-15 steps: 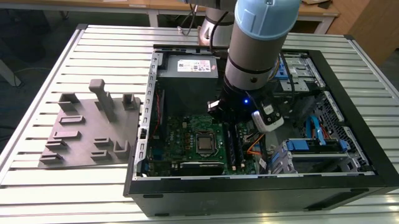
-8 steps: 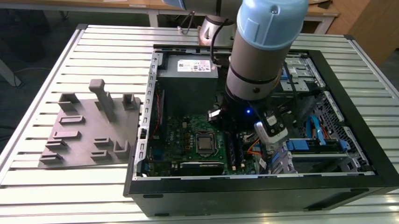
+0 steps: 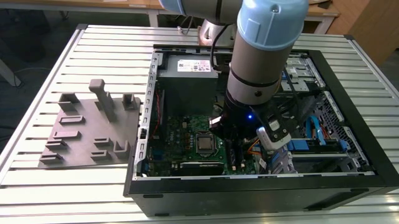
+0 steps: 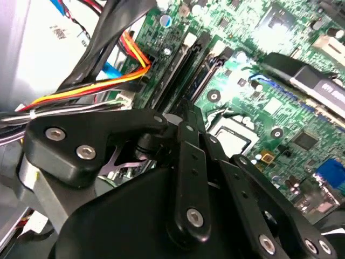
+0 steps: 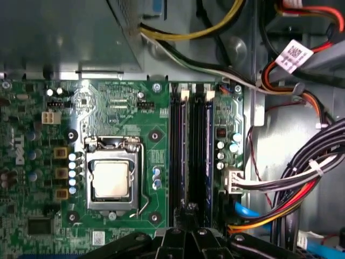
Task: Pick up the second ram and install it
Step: 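Press down the second ram until it locks into place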
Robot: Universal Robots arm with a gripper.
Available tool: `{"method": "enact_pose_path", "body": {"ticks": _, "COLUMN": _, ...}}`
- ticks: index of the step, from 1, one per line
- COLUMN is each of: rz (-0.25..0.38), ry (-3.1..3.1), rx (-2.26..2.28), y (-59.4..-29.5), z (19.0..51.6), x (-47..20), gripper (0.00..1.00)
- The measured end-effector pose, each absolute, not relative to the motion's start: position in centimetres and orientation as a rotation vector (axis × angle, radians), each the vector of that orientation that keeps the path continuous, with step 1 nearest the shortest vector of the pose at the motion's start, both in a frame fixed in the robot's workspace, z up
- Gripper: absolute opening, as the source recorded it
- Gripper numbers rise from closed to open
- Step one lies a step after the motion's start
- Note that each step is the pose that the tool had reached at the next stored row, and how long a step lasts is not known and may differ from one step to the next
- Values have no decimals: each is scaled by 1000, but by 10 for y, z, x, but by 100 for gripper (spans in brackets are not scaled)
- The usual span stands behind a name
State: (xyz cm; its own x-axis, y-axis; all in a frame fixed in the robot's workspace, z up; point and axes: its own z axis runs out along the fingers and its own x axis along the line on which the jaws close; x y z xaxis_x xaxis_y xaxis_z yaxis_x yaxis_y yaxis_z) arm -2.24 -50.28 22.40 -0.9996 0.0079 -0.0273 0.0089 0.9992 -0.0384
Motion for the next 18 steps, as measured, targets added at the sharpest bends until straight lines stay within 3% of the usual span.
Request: {"method": "enact_pose_path", "body": {"ticks": 18, "rz": -56, "ry": 3113, "rx": 14, "y": -503, "z": 220, "x": -22, "gripper": 11}}
